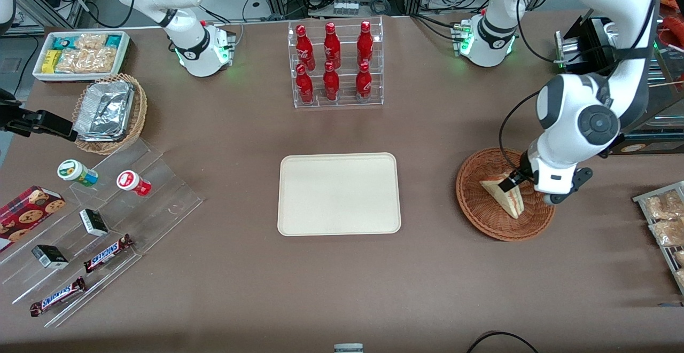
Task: Place sandwich from basket to tray
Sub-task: 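Lower the left gripper and close it on the sandwich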
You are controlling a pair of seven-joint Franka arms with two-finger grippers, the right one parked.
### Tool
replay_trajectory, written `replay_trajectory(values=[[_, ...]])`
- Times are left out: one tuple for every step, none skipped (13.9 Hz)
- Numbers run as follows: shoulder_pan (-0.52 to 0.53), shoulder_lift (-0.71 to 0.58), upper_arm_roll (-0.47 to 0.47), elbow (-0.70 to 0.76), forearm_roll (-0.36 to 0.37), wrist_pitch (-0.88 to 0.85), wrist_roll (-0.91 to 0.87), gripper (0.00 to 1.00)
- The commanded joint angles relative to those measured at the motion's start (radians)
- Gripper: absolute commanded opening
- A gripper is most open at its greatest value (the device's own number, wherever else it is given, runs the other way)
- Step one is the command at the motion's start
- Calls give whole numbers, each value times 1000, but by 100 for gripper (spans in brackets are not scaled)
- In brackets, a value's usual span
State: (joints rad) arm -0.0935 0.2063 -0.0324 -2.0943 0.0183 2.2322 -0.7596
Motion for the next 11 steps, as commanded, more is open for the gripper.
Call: replay_trajectory(values=[[-6, 44, 2, 0, -3, 46, -20, 100], [-6, 56, 3, 0, -3, 58, -20, 100], [-6, 67, 5, -3, -3, 72, -20, 100], [-5, 76, 6, -6, -3, 78, -20, 100], [-5, 87, 8, -6, -3, 81, -20, 100], [-5, 94, 9, -9, -3, 83, -20, 100], [-3, 100, 9, -9, -3, 83, -20, 100], [-3, 107, 12, -12, -1, 83, -20, 99], [-2, 107, 12, -22, -3, 83, -21, 92], [0, 107, 12, -27, -1, 83, -24, 82], [1, 110, 14, -30, -1, 81, -36, 60]])
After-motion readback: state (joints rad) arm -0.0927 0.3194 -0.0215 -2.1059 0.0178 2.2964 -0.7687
